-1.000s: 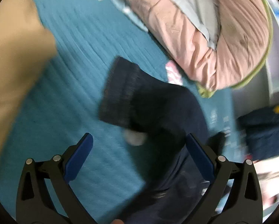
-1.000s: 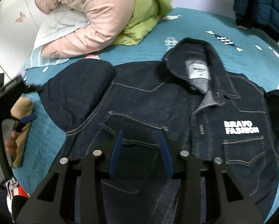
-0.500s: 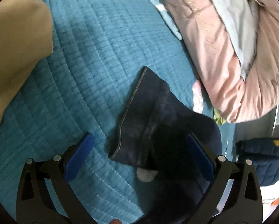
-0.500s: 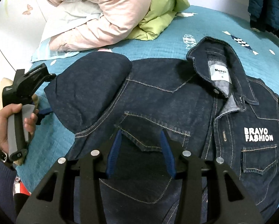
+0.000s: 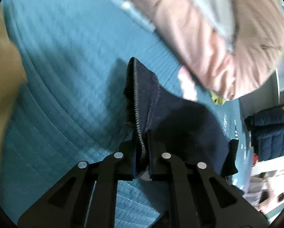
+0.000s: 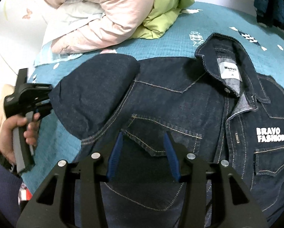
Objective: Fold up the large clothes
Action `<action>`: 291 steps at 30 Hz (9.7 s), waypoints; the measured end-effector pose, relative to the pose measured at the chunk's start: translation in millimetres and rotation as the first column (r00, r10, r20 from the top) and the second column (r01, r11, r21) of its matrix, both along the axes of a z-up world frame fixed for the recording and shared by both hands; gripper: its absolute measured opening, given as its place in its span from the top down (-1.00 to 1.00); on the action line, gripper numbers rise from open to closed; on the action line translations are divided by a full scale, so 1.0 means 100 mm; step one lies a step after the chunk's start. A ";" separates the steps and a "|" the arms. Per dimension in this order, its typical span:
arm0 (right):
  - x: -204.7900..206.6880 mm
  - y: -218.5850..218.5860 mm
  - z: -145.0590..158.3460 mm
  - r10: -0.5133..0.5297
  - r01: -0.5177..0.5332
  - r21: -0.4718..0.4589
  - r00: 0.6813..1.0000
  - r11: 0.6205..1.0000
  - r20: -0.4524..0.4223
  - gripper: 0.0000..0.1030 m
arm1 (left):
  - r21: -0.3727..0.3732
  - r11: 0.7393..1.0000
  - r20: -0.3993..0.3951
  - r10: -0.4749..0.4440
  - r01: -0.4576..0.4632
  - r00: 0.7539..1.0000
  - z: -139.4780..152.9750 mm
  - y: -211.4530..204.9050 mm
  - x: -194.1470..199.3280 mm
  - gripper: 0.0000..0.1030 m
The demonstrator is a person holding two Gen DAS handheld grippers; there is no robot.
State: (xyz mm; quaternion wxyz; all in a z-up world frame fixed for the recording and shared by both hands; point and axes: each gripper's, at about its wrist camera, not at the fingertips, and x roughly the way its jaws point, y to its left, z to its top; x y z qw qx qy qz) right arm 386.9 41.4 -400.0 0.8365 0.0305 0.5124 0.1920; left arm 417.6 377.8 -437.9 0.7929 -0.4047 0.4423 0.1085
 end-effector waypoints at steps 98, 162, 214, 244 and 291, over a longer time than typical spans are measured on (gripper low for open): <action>0.07 -0.99 0.09 -0.239 0.238 -0.041 0.970 0.970 -0.031 0.54 | 0.324 0.914 -0.201 -0.187 0.245 0.962 0.53 -1.63 -0.37 -0.50; -0.87 -3.18 1.80 -0.192 0.180 0.101 0.972 0.979 0.131 0.87 | 0.455 0.702 -0.039 -0.599 0.548 0.800 1.77 -2.25 -0.69 0.79; -1.93 -1.75 0.77 -0.152 0.166 0.045 0.963 0.985 -0.222 0.90 | 0.138 0.933 -0.176 -0.306 0.332 0.936 0.33 -1.62 -2.43 -0.53; -1.96 -1.59 -0.23 -0.249 0.373 0.200 0.852 0.906 -0.461 1.00 | 0.139 0.900 -0.317 -0.354 0.413 0.880 -0.14 -2.11 -2.19 -0.55; -2.87 -0.56 0.52 -0.001 -0.018 0.208 0.996 0.978 0.088 0.79 | -0.034 0.829 0.027 -0.558 0.558 0.830 1.01 -2.81 -2.38 0.34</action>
